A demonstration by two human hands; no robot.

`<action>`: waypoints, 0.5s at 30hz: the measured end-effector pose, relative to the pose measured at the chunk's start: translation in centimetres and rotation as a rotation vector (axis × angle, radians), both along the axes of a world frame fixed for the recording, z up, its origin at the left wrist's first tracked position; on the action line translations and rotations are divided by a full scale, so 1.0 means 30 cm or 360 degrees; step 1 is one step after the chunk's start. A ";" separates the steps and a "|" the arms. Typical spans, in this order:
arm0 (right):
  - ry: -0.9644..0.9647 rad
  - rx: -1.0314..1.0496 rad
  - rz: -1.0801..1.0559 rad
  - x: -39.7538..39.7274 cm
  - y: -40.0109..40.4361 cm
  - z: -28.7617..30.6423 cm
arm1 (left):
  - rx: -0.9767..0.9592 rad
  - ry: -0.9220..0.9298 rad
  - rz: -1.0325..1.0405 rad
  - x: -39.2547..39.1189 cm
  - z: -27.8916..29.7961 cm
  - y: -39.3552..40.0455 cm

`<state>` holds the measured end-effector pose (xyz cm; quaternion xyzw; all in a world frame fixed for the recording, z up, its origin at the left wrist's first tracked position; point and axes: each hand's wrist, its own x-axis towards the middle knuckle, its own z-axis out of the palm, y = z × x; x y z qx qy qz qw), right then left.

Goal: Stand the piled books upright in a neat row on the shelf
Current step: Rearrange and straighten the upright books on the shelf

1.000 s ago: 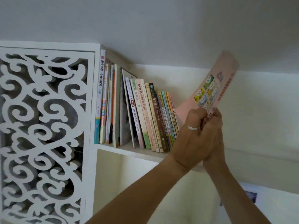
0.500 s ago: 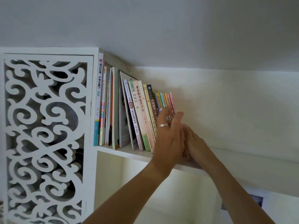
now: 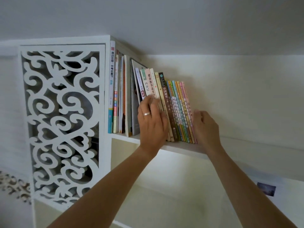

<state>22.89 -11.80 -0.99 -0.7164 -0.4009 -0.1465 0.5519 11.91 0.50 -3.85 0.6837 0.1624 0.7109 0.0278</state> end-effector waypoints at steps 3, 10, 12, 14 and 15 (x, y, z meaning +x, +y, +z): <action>-0.0100 0.0081 0.0053 0.002 0.010 0.000 | -0.0033 -0.0064 0.0081 -0.041 -0.003 0.029; -0.0315 -0.0100 -0.0078 -0.110 0.121 -0.027 | 0.0099 0.0123 0.0593 -0.170 -0.051 0.127; -0.0340 -0.0132 -0.0189 -0.128 0.134 -0.031 | 0.0076 0.0150 0.0664 -0.191 -0.053 0.151; -0.0311 -0.0207 -0.0227 -0.129 0.129 -0.035 | 0.0072 0.0225 0.0667 -0.209 -0.056 0.179; -0.0280 -0.0242 -0.0221 -0.129 0.125 -0.036 | 0.0082 0.0284 0.0676 -0.215 -0.061 0.193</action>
